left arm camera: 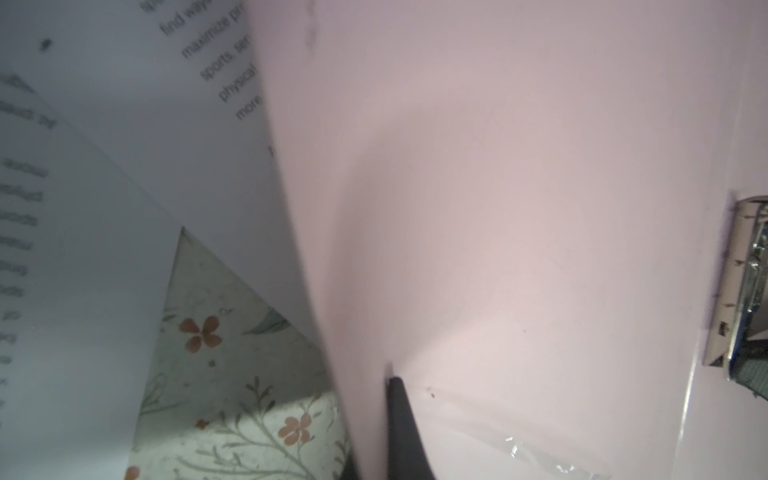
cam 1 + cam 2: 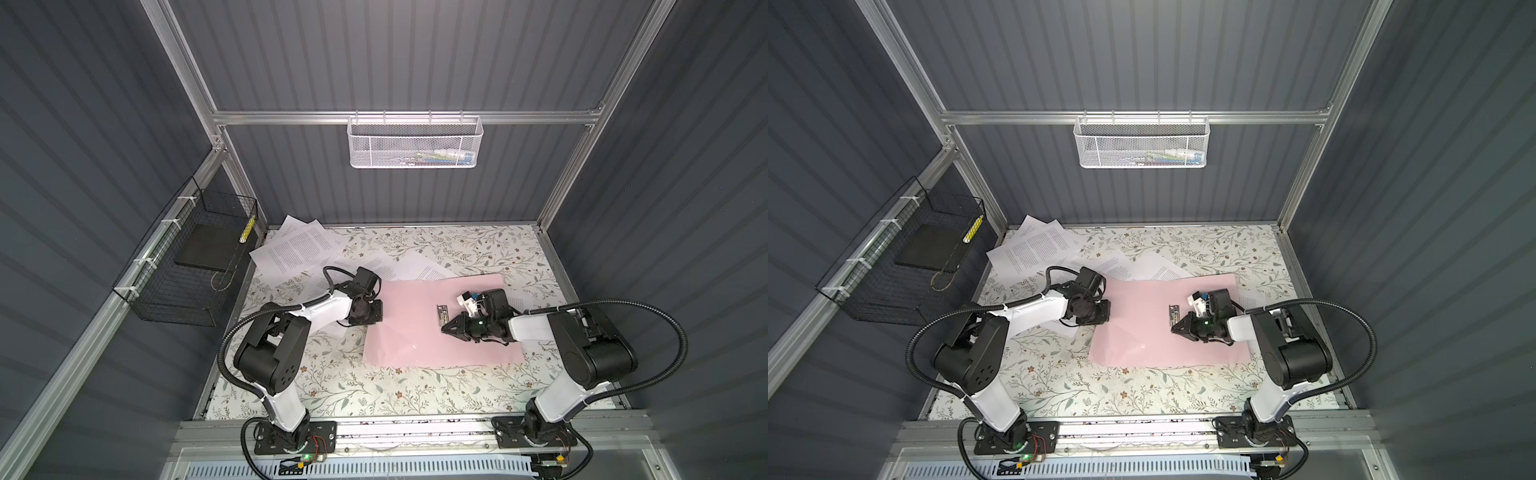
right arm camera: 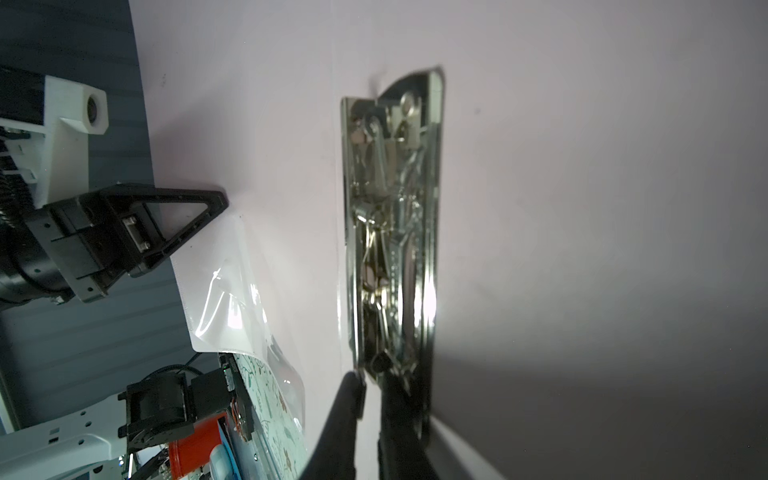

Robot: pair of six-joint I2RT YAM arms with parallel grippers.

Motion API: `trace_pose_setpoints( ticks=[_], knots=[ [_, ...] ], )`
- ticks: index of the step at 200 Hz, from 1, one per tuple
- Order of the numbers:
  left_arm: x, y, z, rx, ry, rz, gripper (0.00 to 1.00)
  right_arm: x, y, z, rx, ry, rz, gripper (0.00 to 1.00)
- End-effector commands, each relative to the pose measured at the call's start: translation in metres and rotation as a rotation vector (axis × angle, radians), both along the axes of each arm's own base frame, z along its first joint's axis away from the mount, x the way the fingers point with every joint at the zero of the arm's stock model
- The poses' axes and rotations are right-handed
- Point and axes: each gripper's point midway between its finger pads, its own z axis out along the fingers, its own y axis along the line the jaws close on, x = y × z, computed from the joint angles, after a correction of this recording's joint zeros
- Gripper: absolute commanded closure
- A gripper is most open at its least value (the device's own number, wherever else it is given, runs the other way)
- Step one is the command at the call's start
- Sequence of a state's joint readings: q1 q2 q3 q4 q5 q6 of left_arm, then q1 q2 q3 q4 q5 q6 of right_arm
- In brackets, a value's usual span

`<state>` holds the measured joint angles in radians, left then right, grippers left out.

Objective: Put the files into the folder

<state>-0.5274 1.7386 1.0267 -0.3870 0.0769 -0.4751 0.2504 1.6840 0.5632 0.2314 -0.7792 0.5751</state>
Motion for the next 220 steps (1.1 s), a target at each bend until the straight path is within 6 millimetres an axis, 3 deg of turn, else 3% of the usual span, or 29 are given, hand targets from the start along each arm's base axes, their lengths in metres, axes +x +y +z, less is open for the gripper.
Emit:
trace_pose_setpoints(
  ticks=[1,95,135,181,220],
  knots=[
    [-0.021,0.032,-0.03,0.173,0.083,0.0,1.0,-0.004,0.0,-0.011,-0.042,0.03,0.012,0.89],
    [-0.021,0.028,-0.03,0.156,0.084,-0.012,1.0,0.001,0.006,-0.012,-0.06,0.037,0.029,0.88],
    [-0.022,0.029,-0.03,0.153,0.084,-0.01,1.0,0.003,0.007,-0.014,-0.063,0.048,0.022,0.93],
    [-0.019,0.043,-0.021,0.213,0.058,0.031,1.0,0.0,0.003,-0.017,-0.087,0.051,0.018,1.0],
    [-0.013,0.059,-0.003,0.258,0.034,0.076,1.0,-0.002,0.001,-0.028,-0.106,0.072,0.022,1.0]
  ],
)
